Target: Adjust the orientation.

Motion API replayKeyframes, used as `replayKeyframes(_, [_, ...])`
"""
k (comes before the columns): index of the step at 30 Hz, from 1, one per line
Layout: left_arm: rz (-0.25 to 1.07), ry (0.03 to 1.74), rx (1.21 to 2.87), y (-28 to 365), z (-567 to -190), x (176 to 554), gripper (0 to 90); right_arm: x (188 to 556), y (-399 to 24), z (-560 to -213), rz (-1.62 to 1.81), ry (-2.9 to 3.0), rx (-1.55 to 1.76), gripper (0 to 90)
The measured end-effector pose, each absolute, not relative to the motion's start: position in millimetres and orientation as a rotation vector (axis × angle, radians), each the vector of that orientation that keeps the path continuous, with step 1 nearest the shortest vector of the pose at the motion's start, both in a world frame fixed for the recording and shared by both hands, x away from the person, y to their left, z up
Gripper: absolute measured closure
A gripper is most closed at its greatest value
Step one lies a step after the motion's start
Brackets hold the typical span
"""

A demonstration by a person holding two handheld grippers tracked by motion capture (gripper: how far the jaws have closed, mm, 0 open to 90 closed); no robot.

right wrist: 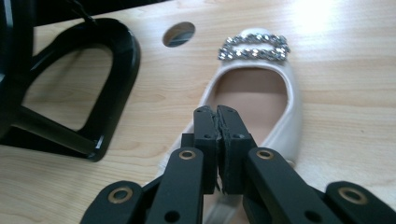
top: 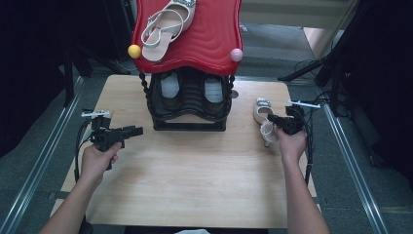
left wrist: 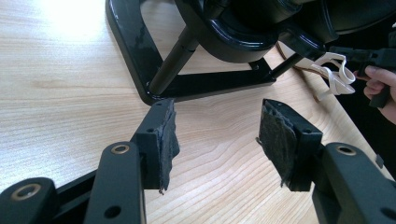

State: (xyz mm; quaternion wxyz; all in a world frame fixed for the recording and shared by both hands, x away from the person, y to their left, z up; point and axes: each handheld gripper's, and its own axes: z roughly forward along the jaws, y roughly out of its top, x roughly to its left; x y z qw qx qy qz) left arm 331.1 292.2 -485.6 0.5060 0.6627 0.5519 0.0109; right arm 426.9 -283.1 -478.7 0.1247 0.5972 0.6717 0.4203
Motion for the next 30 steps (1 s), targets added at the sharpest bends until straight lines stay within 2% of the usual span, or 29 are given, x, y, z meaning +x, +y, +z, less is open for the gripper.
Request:
replayKeyframes(4, [0.033, 1.333, 1.598, 292.1, -485.2, 330.5, 46.1, 425.0, -277.2, -468.4, 1.261, 1.947, 1.710, 83.4])
replayKeyframes(7, [0.029, 1.334, 1.607, 292.5, -485.0, 330.1, 46.1, 422.6, -269.6, -463.6, 1.267, 1.939, 1.681, 72.4])
replayKeyframes(10, [0.029, 1.332, 1.608, 292.5, -484.7, 329.7, 46.1, 422.6, -263.1, -466.4, 1.225, 1.956, 1.676, 69.0])
replayKeyframes(20, [0.028, 1.335, 1.600, 292.2, -485.2, 330.4, 45.7, 429.7, -261.8, -495.0, 1.164, 1.982, 1.757, 71.3])
replayKeyframes(24, [0.023, 1.335, 1.605, 292.5, -485.4, 330.7, 45.6, 430.6, -261.0, -497.0, 1.175, 1.968, 1.762, 72.0])
replayKeyframes(30, [0.025, 1.331, 1.612, 291.3, -485.5, 330.6, 45.6, 431.4, -261.9, -497.6, 1.162, 1.973, 1.764, 77.7])
